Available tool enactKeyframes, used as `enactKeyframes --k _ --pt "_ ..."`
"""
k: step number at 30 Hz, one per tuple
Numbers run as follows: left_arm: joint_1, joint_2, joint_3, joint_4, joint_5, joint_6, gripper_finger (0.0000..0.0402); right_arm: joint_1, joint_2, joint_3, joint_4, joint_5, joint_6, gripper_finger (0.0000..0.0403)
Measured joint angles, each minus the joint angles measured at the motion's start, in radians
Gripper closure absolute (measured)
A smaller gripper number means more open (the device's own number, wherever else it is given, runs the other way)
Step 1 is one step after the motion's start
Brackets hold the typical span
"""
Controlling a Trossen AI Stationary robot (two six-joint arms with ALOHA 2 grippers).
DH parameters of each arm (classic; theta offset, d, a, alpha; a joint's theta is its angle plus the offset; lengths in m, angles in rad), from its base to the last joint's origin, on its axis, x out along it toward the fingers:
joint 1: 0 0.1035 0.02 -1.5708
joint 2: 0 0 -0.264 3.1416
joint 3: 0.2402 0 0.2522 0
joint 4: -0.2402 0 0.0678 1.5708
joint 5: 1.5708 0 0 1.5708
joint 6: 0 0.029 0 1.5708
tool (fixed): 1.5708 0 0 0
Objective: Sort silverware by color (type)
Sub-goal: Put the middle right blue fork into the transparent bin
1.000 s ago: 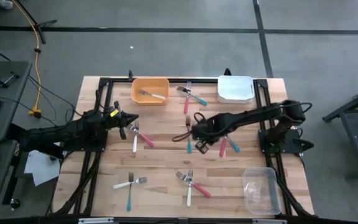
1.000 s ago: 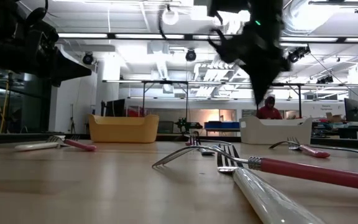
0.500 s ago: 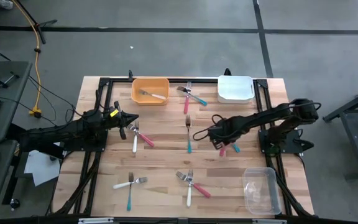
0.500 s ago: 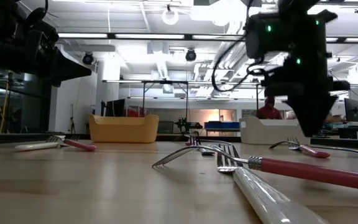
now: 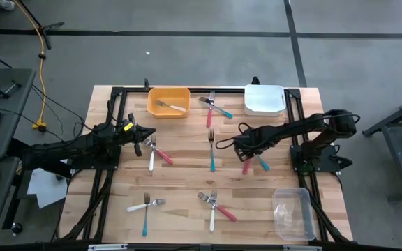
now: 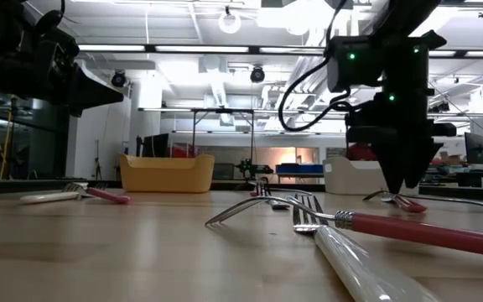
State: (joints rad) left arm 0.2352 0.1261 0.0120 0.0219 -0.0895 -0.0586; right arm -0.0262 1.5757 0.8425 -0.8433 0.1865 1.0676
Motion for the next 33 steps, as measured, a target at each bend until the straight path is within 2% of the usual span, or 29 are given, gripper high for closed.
enactKeyframes --k 11,24,33 --pt "0.0 0.0 0.0 0.0 0.0 0.0 0.0401 -0.059 -0.005 -0.069 0.126 -0.032 -0.056 0.0293" --pt "0.0 0.0 0.0 0.0 0.0 0.0 0.0401 -0.066 -0.001 -0.076 0.138 -0.041 -0.082 0.0392" --pt "0.0 0.0 0.0 0.0 0.0 0.0 0.0401 -0.066 -0.077 -0.072 0.1 -0.06 -0.1 0.0398"
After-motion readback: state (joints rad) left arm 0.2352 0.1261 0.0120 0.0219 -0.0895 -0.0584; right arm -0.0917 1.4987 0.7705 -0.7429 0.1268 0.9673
